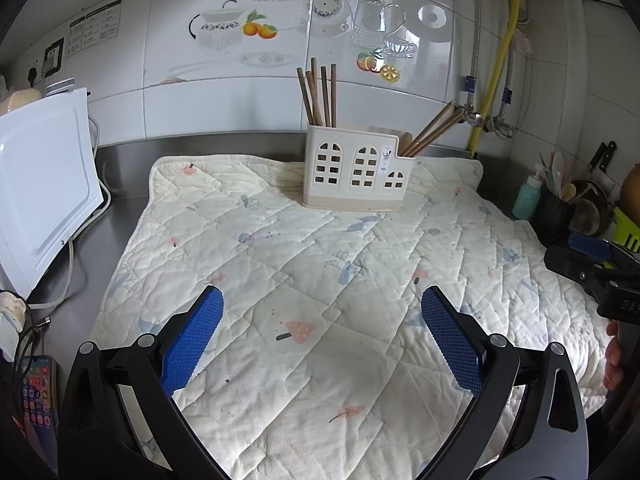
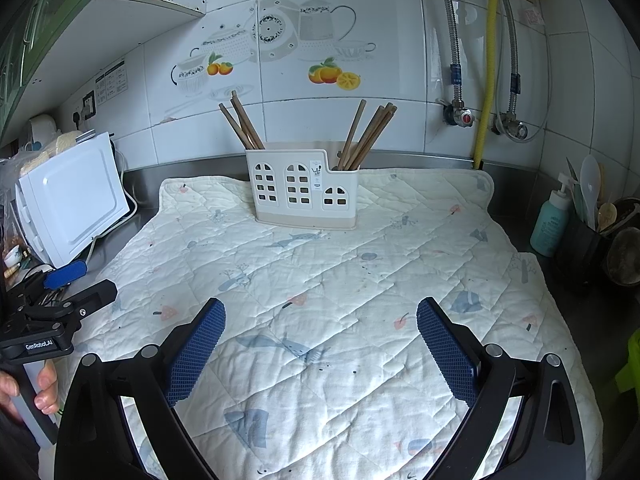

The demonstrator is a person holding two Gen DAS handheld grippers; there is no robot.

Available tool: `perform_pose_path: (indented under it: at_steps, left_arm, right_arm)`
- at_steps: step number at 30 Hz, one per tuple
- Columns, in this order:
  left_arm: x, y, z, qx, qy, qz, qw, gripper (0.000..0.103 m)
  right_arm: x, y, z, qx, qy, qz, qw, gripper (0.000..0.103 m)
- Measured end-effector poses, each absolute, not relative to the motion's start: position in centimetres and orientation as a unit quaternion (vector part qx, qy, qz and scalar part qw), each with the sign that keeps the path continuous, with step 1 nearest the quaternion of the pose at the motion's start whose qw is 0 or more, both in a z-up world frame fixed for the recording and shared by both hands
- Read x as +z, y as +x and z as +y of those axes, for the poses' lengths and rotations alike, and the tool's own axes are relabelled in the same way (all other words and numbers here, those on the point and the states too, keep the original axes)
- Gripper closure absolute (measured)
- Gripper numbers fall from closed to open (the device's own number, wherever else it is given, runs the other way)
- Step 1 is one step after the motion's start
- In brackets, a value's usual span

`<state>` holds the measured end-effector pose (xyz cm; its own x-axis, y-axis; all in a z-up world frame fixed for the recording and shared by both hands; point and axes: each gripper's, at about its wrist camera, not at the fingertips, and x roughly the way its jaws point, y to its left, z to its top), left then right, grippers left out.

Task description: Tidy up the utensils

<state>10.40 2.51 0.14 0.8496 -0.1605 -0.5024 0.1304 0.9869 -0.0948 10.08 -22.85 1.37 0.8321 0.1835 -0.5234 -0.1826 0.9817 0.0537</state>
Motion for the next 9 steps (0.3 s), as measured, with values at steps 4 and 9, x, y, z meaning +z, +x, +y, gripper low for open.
perform_pose_path:
  at_steps: [4,9]
  left_arm:
    - [0.08,10.67,2.8,-0.068,-0.037,0.271,0.96,0.005]
    - [0.05,10.63,2.75,-0.064,-0.033,0.272,0.959,0.005]
  right_arm:
    - [1.27,10.03,-22.88,0.095,0.002,0.273,0.957,0.01]
    - [1.03,9.94,-23.13,0.095,0.005,0.275,0.957,0.01]
